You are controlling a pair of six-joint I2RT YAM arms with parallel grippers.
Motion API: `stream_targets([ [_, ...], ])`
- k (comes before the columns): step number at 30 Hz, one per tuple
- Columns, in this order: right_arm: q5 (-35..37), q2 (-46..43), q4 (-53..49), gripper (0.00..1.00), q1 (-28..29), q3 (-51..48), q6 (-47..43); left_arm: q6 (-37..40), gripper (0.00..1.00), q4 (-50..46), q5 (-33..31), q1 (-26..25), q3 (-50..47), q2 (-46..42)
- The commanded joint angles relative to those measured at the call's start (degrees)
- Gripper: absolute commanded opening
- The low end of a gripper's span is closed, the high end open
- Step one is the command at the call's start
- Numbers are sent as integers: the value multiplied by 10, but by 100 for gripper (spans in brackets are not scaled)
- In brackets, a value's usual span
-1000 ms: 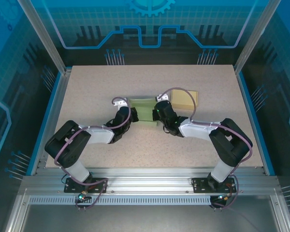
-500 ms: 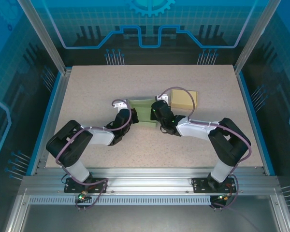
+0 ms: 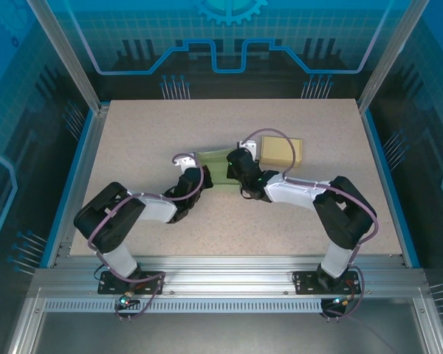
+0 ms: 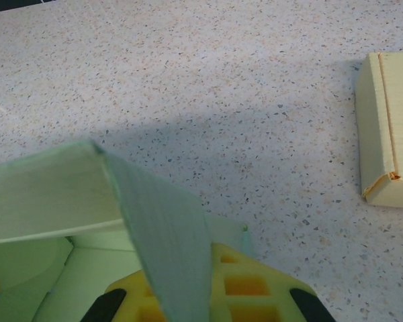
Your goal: Fold the paper box
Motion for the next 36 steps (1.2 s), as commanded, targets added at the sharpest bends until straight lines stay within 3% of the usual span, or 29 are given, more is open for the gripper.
stream_targets([
  [1, -86, 22, -9, 0, 23, 26, 16, 1, 9, -30, 68, -32, -5, 30],
  [11, -79, 33, -22, 0, 29, 53, -19, -1, 9, -26, 68, -39, 4, 43],
  [23, 2, 22, -30, 0, 27, -54, -40, 15, 10, -45, 29, -39, -15, 5],
  [29, -8, -16, -36, 0, 19, -81, -28, 22, 32, -70, 25, -38, -11, -10],
  [36, -25, -75, -88, 0, 18, -86, -22, 22, 49, -110, 20, -39, -11, -53],
])
